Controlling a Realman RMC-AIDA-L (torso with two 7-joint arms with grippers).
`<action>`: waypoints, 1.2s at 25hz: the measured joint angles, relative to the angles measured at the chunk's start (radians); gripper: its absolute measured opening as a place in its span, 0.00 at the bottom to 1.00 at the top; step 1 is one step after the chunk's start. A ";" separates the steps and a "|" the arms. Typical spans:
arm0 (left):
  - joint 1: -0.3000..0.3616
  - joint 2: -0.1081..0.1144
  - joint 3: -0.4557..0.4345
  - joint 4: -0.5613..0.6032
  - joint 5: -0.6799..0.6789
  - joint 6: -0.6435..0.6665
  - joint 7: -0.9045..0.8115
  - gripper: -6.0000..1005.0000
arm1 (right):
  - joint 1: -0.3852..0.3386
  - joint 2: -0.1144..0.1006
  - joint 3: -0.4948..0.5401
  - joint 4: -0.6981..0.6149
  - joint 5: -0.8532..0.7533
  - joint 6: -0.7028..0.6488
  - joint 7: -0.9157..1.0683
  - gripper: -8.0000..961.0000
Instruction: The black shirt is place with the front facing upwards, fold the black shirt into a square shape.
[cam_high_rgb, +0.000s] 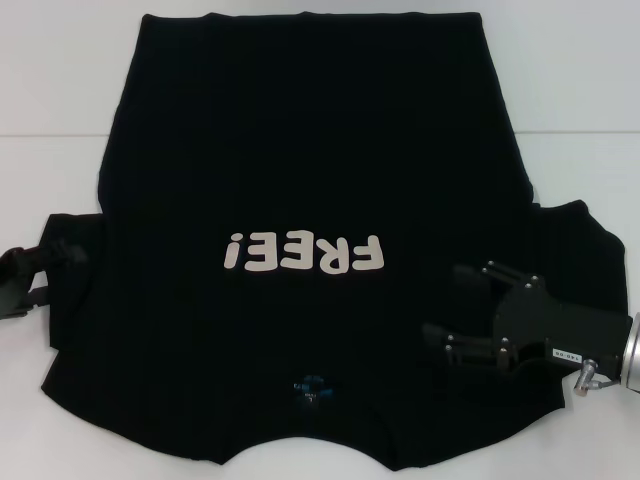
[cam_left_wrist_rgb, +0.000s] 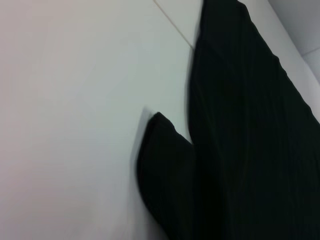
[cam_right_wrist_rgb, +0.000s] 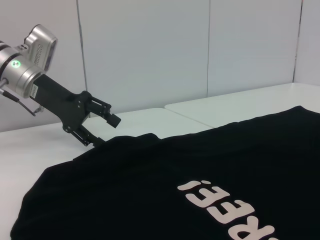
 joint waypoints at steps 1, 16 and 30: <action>-0.001 0.000 0.005 0.000 0.000 0.000 0.000 0.90 | 0.000 0.000 0.000 0.000 0.000 0.000 0.000 0.98; -0.012 -0.003 0.111 0.017 0.002 -0.020 0.000 0.62 | 0.001 -0.002 0.004 0.000 0.004 -0.004 0.000 0.98; -0.016 -0.004 0.116 0.018 0.004 -0.024 0.000 0.22 | 0.000 -0.002 0.004 0.000 0.005 -0.005 0.000 0.98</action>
